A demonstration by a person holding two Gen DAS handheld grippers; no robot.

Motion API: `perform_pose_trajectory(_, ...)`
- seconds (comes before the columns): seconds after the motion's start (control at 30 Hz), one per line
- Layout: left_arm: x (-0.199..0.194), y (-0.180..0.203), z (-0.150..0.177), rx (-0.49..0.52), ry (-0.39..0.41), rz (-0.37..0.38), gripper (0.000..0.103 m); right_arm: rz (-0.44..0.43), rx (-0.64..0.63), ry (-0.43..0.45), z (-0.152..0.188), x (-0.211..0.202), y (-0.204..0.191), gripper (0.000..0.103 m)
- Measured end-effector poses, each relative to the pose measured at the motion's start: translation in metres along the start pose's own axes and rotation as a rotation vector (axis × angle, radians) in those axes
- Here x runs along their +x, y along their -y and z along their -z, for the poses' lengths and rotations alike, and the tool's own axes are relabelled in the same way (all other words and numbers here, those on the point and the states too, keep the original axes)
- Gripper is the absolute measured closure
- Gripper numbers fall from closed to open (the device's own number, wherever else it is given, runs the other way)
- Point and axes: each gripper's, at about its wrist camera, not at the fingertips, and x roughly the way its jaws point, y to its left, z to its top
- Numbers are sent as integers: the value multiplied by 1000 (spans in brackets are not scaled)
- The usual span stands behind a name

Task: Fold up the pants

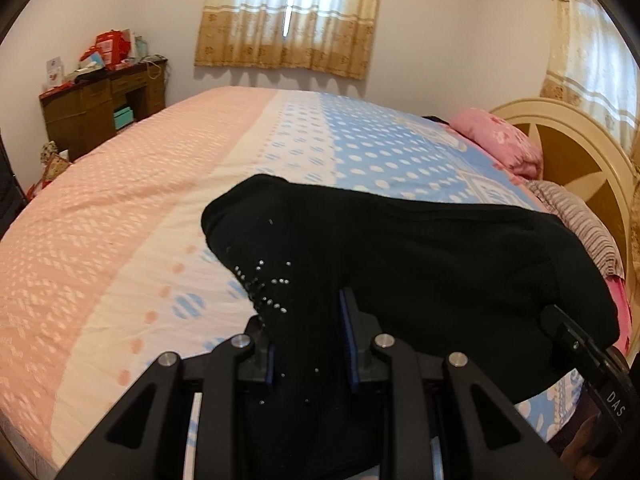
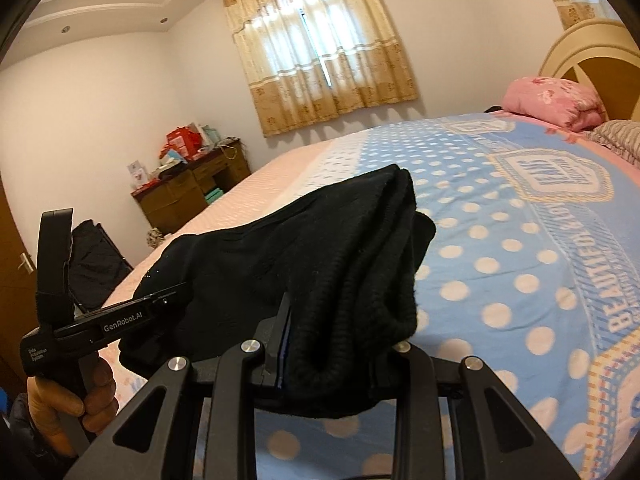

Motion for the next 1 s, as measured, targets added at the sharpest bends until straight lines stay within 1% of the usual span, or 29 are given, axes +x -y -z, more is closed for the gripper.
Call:
perform_pose_trajectory(0.27,9,-12,0,-16,-23,-35,77,-24,-35,-10,-4,15,-15,74)
perform_pose_trajectory(0.43,8,-21,-2,-21,-13,-70,77,-46,-41,-22,-8,26,-20,74)
perform_pose_trajectory(0.67,-3,-61,-11,-73,23,-189,77,-133,-95,-34,-22,60,-56,74)
perform_pose_trajectory(0.8,-8,-79,-11,-96,34,-244,77,-184,-122,-44,-26,74,-80,74)
perform_pose_trajectory(1.0,-8,-103,-12,-145,38,-283,77,-236,-156,-60,-28,91,-108,74)
